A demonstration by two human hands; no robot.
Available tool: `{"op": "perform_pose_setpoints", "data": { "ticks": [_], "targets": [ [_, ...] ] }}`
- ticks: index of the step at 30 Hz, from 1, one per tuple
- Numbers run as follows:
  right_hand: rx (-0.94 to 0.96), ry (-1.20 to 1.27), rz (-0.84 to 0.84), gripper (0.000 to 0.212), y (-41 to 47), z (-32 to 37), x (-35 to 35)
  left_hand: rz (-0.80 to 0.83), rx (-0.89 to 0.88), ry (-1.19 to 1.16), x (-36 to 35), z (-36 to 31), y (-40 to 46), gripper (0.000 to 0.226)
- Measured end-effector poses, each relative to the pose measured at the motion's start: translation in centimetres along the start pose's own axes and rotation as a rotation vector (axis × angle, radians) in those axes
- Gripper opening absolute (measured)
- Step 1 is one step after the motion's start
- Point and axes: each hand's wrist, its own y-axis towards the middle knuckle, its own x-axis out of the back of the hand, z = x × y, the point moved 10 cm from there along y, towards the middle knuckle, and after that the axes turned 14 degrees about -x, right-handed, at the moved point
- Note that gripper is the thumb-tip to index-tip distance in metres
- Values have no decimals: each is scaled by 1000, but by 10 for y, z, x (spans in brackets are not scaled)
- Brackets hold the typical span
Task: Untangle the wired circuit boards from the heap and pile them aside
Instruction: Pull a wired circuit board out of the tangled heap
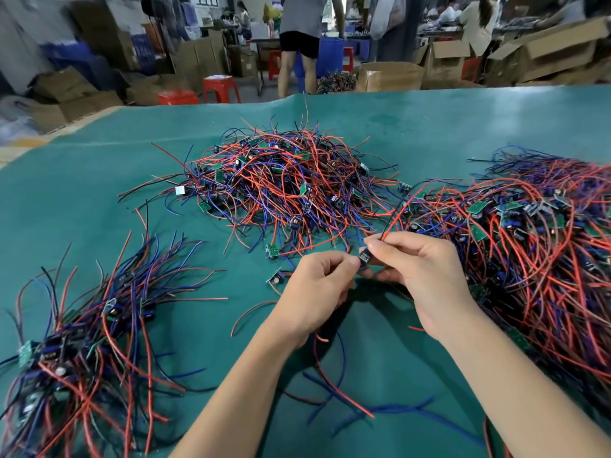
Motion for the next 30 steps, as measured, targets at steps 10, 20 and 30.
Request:
{"op": "perform_pose_setpoints", "data": {
  "ticks": [10, 20, 30],
  "targets": [
    [188, -100, -343, 27, 2, 23, 51, 88, -51, 69, -4, -7, -1, 30],
    [515, -321, -824, 13, -38, 73, 109, 58, -72, 52, -1, -6, 0, 29],
    [205, -497, -241, 37, -18, 32, 11, -81, -80, -72, 7, -9, 1, 27]
  ]
}}
